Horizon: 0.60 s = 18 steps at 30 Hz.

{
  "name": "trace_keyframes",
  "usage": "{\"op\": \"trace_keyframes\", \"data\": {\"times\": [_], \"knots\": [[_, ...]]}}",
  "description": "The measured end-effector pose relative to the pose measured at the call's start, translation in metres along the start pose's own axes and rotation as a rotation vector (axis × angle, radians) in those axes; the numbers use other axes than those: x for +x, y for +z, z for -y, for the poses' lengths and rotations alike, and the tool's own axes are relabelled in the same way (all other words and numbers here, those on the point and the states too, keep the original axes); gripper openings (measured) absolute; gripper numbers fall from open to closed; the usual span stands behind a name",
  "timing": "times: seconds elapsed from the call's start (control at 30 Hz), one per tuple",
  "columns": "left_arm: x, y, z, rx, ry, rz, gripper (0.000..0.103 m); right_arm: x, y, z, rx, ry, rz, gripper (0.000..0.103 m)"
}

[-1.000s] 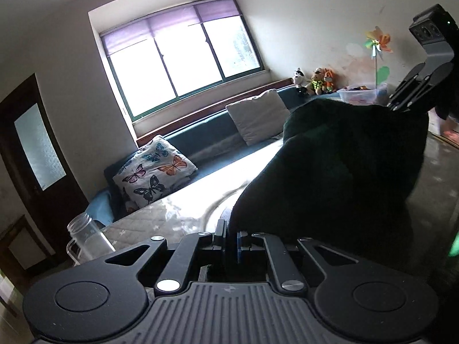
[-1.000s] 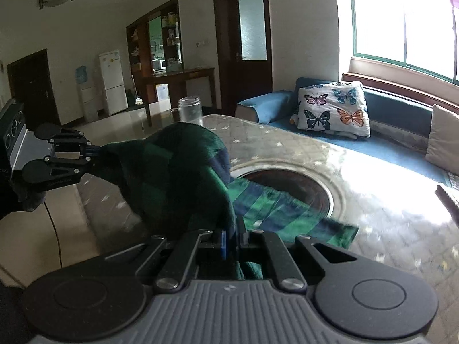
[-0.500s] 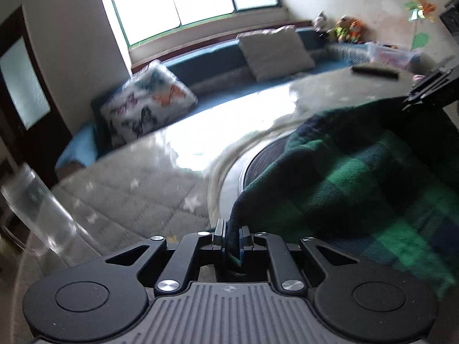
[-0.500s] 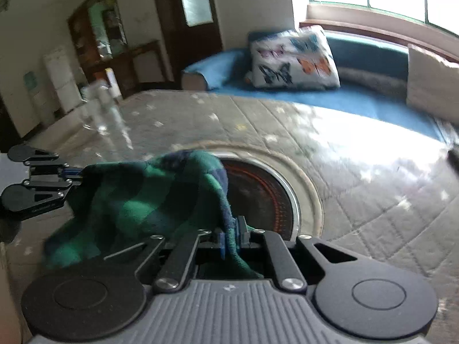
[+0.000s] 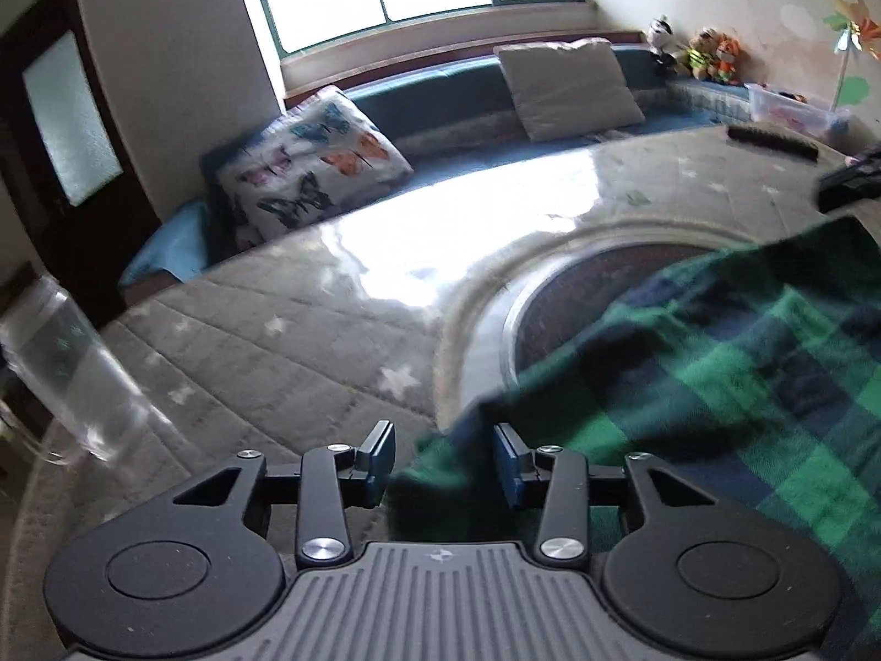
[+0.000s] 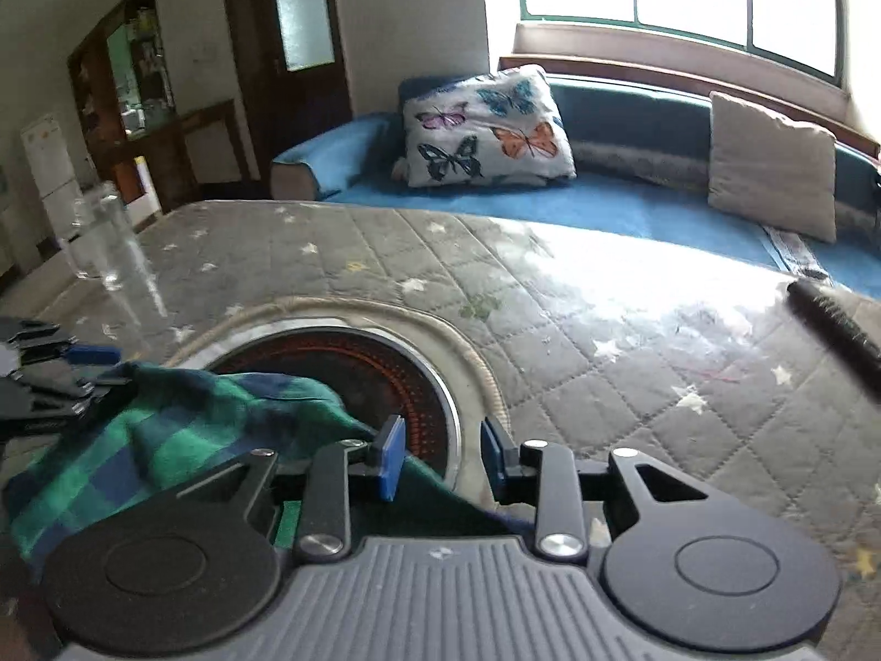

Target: Fold clothes

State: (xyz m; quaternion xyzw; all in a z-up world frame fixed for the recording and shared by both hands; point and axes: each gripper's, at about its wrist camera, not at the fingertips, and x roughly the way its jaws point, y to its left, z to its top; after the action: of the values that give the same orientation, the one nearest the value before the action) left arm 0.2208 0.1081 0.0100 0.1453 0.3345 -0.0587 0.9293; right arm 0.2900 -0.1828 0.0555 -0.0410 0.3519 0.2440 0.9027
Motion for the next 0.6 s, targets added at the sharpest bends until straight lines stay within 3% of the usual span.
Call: {"op": "trace_keyframes", "data": {"times": [0.17, 0.4, 0.5, 0.6], "knots": [[-0.009, 0.012, -0.006, -0.040, 0.023, 0.036, 0.042, -0.003, -0.019, -0.009, -0.005, 0.049, -0.059, 0.022], [-0.022, 0.015, 0.012, -0.038, -0.066, 0.047, 0.031, 0.025, -0.036, 0.018, 0.133, -0.008, -0.100, 0.009], [-0.017, 0.016, 0.021, -0.041, -0.125, 0.031, 0.024, 0.021, -0.029, 0.011, 0.114, -0.008, -0.086, 0.011], [-0.009, 0.020, 0.033, -0.039, -0.173, 0.014, 0.023, 0.019, -0.015, -0.007, 0.079, 0.048, -0.070, 0.011]]}}
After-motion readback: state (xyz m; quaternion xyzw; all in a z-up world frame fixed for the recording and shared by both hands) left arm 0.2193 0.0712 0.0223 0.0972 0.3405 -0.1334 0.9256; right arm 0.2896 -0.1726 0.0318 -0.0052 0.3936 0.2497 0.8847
